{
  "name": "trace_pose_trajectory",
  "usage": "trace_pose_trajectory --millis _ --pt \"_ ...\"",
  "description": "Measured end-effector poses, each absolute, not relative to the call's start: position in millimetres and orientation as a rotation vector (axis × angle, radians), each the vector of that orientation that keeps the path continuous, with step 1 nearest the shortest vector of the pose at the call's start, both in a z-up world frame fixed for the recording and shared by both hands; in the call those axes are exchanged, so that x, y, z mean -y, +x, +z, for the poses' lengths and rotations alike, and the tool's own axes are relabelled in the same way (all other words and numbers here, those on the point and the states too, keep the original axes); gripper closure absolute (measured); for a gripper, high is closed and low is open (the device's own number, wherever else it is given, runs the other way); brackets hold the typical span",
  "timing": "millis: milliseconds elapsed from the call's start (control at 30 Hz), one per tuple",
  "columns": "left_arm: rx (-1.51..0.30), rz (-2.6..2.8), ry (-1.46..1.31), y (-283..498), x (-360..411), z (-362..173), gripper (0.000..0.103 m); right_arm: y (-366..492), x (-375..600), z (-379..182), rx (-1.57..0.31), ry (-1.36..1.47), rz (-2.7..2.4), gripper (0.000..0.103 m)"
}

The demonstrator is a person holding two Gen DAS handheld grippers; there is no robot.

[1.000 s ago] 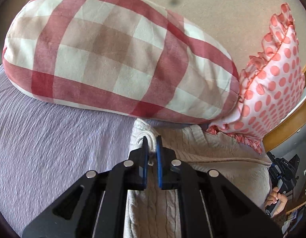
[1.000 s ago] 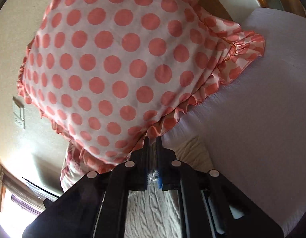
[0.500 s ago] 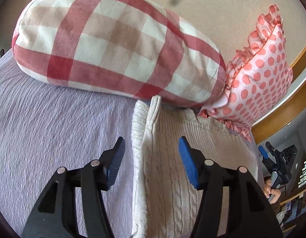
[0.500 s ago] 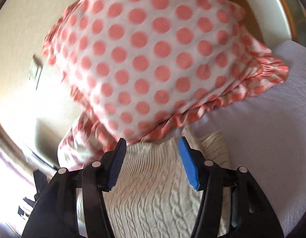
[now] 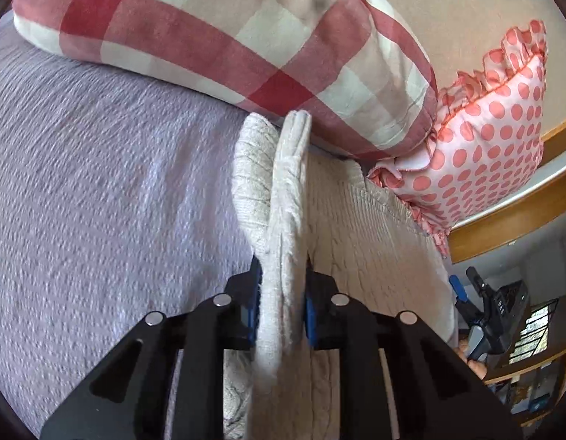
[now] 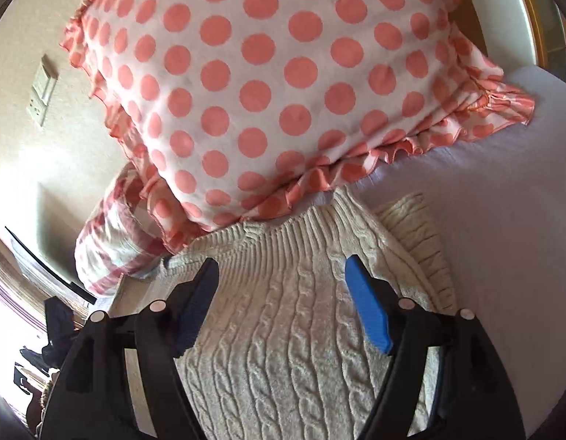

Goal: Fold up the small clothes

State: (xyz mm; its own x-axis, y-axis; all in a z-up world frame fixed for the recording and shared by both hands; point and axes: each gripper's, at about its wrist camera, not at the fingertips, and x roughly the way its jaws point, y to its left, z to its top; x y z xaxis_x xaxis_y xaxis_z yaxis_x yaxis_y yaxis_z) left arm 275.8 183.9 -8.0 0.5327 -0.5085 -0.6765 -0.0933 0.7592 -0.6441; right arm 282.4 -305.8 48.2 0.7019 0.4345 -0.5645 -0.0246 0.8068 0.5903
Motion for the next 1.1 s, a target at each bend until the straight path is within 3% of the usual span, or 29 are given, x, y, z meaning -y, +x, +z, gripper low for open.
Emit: trace_pose_trajectory --millis 167,367,533,633,733,833,1033,1067,1100 --pt "-0.944 -0.315 -0.709 272 -164 40 0.09 272 327 67 -0.672 0.677 0.305 0.029" --pt "-0.874 -0.509 -0.616 284 -30 120 0.09 264 365 80 -0.589 0.782 0.31 0.029" --pt "-0.971 -0.689 -0.551 312 139 88 0.088 265 404 68 -0.597 0.774 0.221 0.029" --pt "-1.092 -0.739 -0.516 318 197 58 0.087 270 427 55 -0.647 0.789 0.187 0.029" --pt "-1.014 -0.845 -0.551 302 188 72 0.087 273 437 50 -0.673 0.821 0.233 0.029" --pt "-0.894 -0.811 -0.44 271 151 97 0.066 275 430 50 -0.712 0.835 0.347 0.029" --pt "-0.807 -0.675 -0.066 209 127 82 0.066 293 386 34 -0.92 0.663 0.335 0.03" --pt "-0.809 -0.668 -0.036 203 127 74 0.065 295 381 30 -0.945 0.65 0.331 0.032" --pt "-0.814 -0.664 -0.015 199 126 66 0.064 295 378 27 -0.951 0.62 0.318 0.044"
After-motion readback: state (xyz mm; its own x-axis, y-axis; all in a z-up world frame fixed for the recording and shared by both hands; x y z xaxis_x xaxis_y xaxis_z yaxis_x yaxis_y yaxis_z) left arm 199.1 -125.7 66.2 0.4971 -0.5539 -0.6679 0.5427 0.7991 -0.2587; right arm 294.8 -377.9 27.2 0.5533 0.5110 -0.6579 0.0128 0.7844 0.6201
